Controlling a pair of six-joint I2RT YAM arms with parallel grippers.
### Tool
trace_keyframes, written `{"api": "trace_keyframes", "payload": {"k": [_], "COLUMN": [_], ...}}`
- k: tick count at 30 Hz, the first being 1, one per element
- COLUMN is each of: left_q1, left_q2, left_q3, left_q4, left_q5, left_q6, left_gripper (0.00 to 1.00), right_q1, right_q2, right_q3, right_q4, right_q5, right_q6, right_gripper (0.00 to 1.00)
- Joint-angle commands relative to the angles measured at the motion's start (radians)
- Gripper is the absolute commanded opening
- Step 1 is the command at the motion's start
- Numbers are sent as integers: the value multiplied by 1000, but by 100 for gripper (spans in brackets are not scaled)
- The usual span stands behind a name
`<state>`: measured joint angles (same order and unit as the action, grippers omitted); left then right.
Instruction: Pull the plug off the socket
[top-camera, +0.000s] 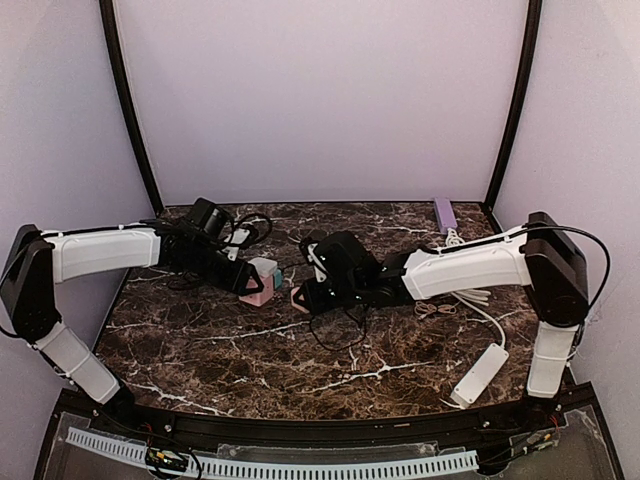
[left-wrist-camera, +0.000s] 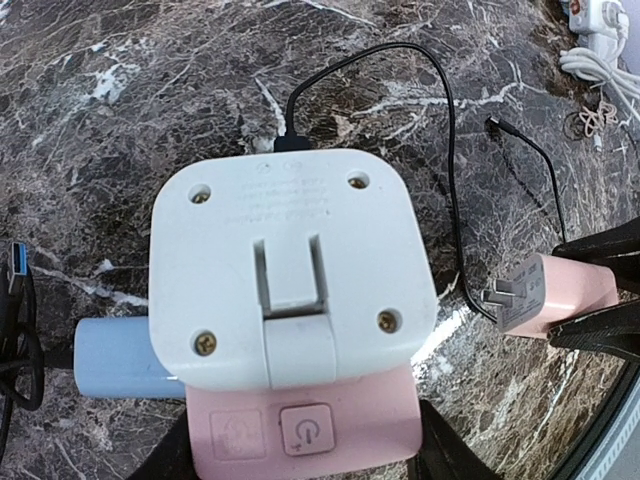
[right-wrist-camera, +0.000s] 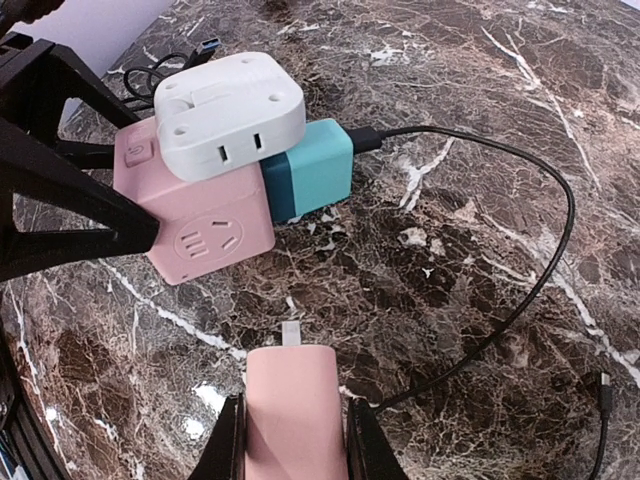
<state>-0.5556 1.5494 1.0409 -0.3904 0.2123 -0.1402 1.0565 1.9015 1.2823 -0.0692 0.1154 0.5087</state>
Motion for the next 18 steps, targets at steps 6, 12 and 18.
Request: {"api": "trace_keyframes", "payload": {"k": [6, 12, 18], "left_q1": [105, 153, 155], "left_q2": [-127, -141, -116], "left_q3": [-21, 56, 119], "left_q4": [118, 149, 160], "left_q5": [88, 184, 210], "left_q6": [-36, -77, -81], "left_gripper": [6, 6, 6], "right_q1": [-3, 20, 72], "right_q2": [-100, -87, -2], "right_q3": [-66, -76, -50], "right_q4": [65, 123, 178], "right_q5": [-80, -176, -232], "right_q6": [-76, -81, -38], "right_gripper": [0, 0, 0]}}
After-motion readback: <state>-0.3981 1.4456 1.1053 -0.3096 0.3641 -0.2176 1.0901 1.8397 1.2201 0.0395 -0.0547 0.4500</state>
